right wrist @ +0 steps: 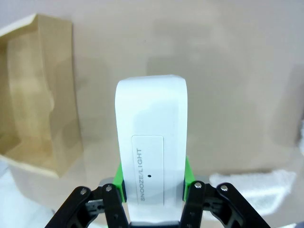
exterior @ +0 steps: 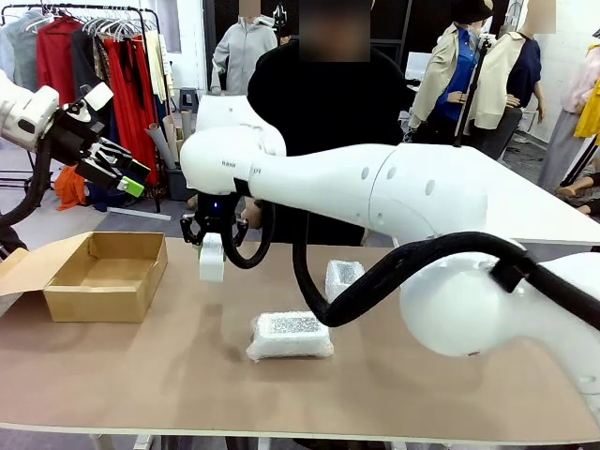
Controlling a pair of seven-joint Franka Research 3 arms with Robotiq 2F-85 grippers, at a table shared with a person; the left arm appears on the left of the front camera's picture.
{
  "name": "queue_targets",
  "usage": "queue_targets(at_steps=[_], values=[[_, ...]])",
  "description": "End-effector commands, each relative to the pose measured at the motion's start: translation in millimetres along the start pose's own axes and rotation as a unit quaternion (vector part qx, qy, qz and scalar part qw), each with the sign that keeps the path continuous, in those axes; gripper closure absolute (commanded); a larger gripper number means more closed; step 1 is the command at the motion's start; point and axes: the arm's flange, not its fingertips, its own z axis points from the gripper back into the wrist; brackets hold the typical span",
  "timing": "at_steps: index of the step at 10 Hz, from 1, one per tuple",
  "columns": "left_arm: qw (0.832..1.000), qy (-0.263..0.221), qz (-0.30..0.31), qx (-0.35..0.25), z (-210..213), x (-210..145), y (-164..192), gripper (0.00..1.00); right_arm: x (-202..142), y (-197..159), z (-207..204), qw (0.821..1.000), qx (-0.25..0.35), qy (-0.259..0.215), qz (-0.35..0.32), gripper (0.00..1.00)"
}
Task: Separate and place wrapped and unwrapped clocks.
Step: Pick up the Digital clock indicated by the person.
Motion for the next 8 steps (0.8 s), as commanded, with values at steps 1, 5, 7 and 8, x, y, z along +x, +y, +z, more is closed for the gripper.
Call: queue_targets(at_steps=[1, 5, 7, 8], values=[[1.000, 0.000, 0.000, 0.000, 1, 1, -1, 0.00, -29, -17, 34, 0.999, 0.011, 0.023, 0.028, 1.00], [1.000, 0.000, 0.000, 0.000, 1, 1, -1, 0.00, -64, -41, 94, 0.998, -0.035, 0.028, 0.032, 1.00], [1.000, 0.000, 0.000, 0.000, 1, 1, -1, 0.00, -84, -57, 126, 0.999, -0.040, 0.011, 0.024, 1.00], [1.000, 0.000, 0.000, 0.000, 1, 1, -1, 0.00, -90, -63, 141, 0.999, -0.037, 0.005, 0.018, 1.00]])
